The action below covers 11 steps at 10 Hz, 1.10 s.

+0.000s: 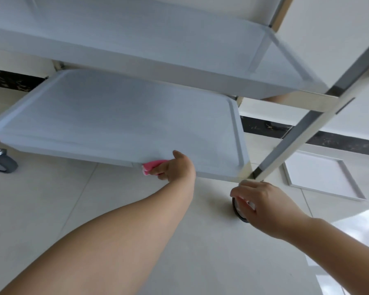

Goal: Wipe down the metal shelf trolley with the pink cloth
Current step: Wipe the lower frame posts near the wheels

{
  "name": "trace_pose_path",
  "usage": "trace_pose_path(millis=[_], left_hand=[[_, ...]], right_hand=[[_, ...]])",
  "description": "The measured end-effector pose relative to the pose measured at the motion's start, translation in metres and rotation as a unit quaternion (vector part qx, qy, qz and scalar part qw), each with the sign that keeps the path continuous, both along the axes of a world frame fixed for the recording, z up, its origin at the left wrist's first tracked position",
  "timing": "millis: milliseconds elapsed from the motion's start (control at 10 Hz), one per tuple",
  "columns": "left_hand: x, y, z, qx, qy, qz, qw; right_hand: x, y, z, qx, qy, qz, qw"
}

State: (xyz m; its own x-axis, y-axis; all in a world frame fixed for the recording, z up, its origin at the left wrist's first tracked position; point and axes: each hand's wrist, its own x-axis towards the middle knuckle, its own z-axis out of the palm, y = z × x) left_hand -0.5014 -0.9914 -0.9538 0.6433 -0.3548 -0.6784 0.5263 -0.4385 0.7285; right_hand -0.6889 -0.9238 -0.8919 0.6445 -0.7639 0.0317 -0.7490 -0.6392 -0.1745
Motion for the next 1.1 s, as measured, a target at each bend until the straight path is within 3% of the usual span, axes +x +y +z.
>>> trace_pose_path(millis=[400,500,600,700,800,900,1100], left_hand=[[-0.155,-0.005,0.001,-0.069,0.191,-0.087,0.975],[-0.167,-0.005,0.003,-0.108,0.253,-0.014,0.961],[-0.15,-0.007,0.011,-0.153,0.426,0.332,0.828],[-0.138,0.002,0.022,-0.074,0.309,0.102,0.943],[-0.135,0.016,-0.002,-0.086,0.312,-0.034,0.946],[-0.12,0.023,-0.013,-0.109,0.202,-0.126,0.965],[-0.111,0.045,-0.012,-0.144,-0.018,-0.322,0.935]], right_hand=[[-0.085,0.008,-0.001,0.033,0.037,-0.075,0.996],[-0.099,0.004,-0.005,0.04,0.039,-0.097,0.994],[-0.106,-0.006,-0.009,0.063,0.017,-0.161,0.985],[-0.099,-0.017,-0.013,0.089,-0.017,-0.207,0.974],[-0.081,-0.022,-0.015,0.118,-0.041,-0.216,0.968],[-0.061,-0.025,-0.017,0.12,-0.053,-0.2,0.971],[-0.038,-0.038,-0.019,0.111,-0.001,-0.218,0.97]])
